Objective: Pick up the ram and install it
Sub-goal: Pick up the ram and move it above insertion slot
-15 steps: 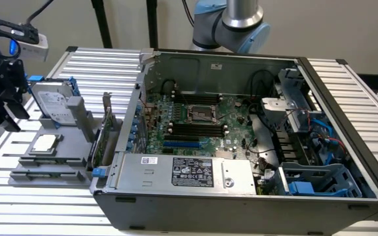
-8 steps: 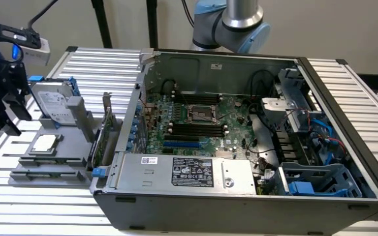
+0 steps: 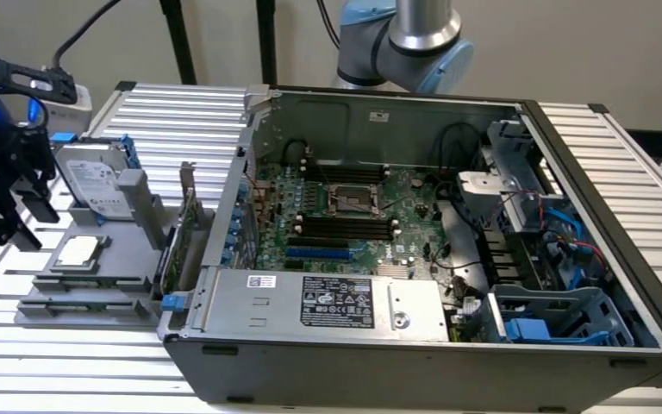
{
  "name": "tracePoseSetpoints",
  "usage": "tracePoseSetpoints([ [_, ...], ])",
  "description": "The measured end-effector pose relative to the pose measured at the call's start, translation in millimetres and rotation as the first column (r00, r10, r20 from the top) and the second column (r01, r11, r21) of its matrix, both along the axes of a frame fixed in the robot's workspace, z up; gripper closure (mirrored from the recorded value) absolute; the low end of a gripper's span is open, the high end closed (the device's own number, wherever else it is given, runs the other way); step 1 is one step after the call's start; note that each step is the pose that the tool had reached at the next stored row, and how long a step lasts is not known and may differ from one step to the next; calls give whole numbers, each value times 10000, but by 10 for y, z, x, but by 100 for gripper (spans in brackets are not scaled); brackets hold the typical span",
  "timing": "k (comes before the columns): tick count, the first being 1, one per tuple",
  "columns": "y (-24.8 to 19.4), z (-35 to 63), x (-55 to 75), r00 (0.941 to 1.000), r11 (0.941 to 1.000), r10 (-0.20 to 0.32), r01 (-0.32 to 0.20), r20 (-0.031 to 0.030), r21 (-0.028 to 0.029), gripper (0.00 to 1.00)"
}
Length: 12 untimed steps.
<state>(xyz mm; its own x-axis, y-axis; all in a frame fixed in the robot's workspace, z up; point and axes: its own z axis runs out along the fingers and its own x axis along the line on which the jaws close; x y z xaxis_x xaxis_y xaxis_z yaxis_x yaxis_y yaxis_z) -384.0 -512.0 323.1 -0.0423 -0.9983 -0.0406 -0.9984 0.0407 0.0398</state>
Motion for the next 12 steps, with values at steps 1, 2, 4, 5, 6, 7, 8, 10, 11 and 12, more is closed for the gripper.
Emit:
tracePoseSetpoints([
  [1,-6,-18,0,10000,10000,3,-3,-1,0,58],
  [2,-12,-36,0,10000,10000,5,-5,-3,1,58],
  [4,-24,-73,0,10000,10000,11,-11,-5,1,58],
  [5,-29,-91,0,10000,10000,13,-13,-7,0,58],
  [6,-34,-109,0,10000,10000,16,-16,-9,0,58],
  [7,-39,-127,0,10000,10000,20,-20,-10,1,58],
  [8,-45,-146,0,10000,10000,23,-23,-12,1,58],
  [10,-56,-181,0,10000,10000,29,-29,-20,0,58],
  [11,-62,-200,1,10000,10000,33,-33,-22,1,58],
  [12,-68,-218,1,10000,10000,37,-37,-25,1,58],
])
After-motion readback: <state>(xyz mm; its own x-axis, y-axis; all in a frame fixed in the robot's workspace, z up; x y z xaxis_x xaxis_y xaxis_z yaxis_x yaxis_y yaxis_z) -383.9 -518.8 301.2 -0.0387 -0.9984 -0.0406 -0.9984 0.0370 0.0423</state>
